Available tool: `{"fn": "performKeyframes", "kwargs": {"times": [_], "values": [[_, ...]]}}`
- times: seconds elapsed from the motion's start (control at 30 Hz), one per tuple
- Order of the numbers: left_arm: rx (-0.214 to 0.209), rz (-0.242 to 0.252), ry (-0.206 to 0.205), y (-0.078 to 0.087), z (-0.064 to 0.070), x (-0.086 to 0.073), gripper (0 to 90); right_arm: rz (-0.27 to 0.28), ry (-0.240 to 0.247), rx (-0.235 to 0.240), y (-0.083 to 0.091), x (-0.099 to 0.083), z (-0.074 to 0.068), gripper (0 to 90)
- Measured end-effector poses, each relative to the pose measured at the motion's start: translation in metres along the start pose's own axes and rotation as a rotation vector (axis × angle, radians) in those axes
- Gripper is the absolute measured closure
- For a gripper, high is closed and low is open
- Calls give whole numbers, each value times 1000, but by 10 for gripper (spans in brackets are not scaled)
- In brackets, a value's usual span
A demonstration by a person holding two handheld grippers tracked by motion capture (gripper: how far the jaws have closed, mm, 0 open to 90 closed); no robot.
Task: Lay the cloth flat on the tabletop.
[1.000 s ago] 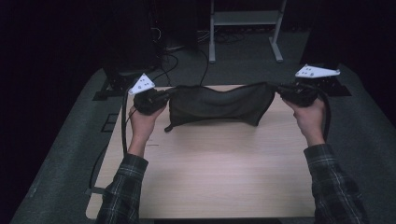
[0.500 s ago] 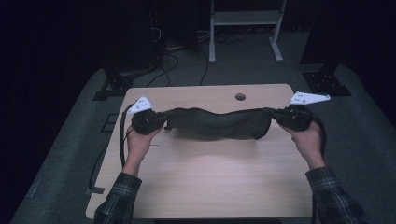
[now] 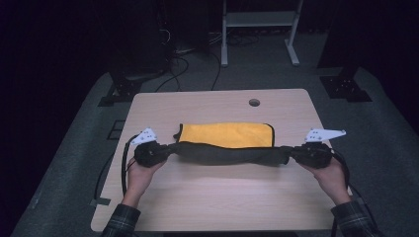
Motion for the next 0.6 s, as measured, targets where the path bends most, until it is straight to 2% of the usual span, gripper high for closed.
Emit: {"fn": "performKeyframes", "kwargs": {"times": [0.13,0.2,0.4,0.6], "values": [[-16,-9,12,10,6,-12,861,2,-3,20,11,-8,-8,859],[-24,-28,11,14,9,-22,861,-1,-7,33,15,-13,-15,858],[-30,-82,17,18,16,-43,860,-53,-8,80,17,-30,-33,857],[-26,-118,6,23,25,-56,860,-66,11,115,24,-39,-53,856]]}}
Point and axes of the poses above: each handheld gripper's, and its own axes: y roughly backward along the jaws, x roughly out of its top, z roughly to its right, the point moved 2 cm from there along -y, roughly forward along the jaws, and after that the axes turned 13 degrees about y, right-handed, at the moved point
